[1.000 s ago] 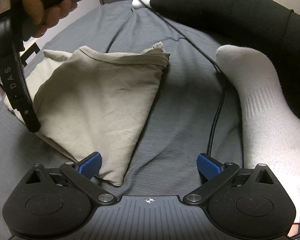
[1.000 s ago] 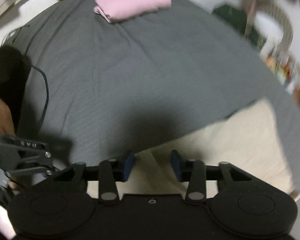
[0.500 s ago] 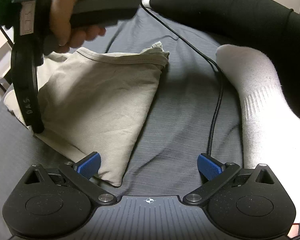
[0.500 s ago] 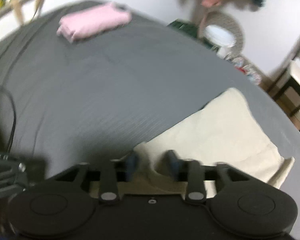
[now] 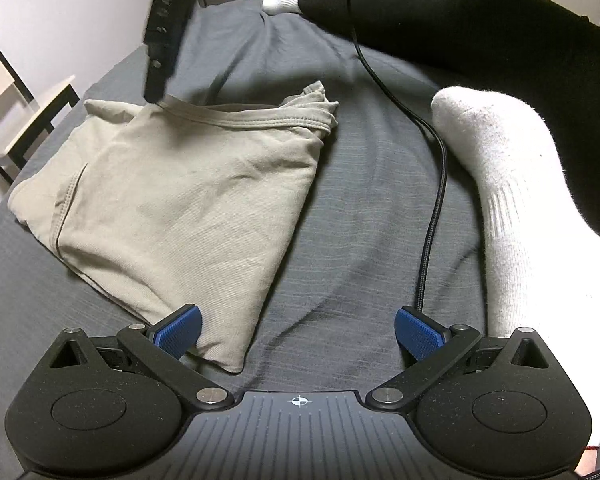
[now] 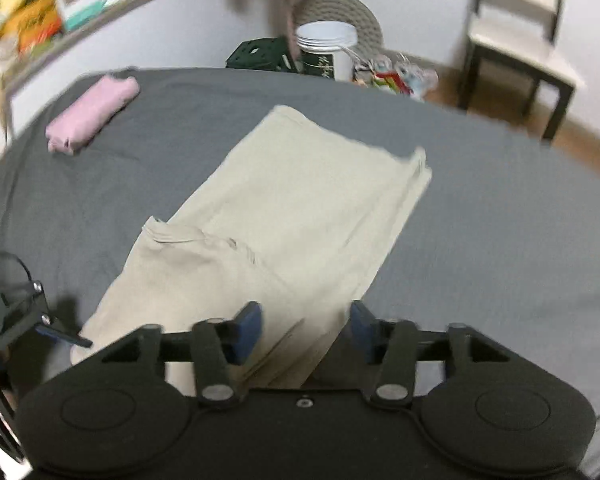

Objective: Fold clothes

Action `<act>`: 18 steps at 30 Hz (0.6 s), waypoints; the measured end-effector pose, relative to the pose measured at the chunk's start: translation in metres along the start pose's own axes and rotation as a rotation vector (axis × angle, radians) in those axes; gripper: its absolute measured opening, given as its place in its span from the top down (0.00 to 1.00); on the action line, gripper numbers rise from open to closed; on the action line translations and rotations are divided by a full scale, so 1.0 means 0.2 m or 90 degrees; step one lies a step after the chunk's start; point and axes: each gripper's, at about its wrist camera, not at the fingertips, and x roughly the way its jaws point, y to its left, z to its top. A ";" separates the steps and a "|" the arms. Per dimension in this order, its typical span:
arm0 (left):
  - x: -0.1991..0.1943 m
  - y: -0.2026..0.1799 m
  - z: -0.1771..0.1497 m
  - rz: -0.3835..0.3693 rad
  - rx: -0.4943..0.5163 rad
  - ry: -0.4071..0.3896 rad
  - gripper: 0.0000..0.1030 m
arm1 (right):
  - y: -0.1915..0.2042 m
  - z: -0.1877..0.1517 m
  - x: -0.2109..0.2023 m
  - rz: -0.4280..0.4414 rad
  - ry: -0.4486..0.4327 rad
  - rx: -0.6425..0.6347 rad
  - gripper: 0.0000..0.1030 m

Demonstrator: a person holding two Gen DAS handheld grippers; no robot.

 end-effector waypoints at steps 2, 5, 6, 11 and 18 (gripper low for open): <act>0.00 0.00 0.00 0.000 -0.001 -0.001 0.00 | -0.02 -0.03 0.03 0.020 -0.007 0.040 0.64; 0.00 0.00 -0.01 0.001 -0.002 -0.001 0.00 | -0.03 -0.06 0.05 0.028 -0.031 0.071 0.91; 0.01 -0.01 0.00 0.000 -0.002 -0.001 0.00 | -0.04 -0.07 0.04 0.015 -0.042 0.083 0.91; 0.01 0.00 -0.01 -0.004 -0.003 -0.003 0.00 | -0.04 -0.09 0.05 -0.009 -0.045 0.115 0.88; 0.00 -0.02 0.00 0.014 0.019 -0.006 0.00 | 0.07 -0.11 -0.14 -0.038 -0.112 0.037 0.65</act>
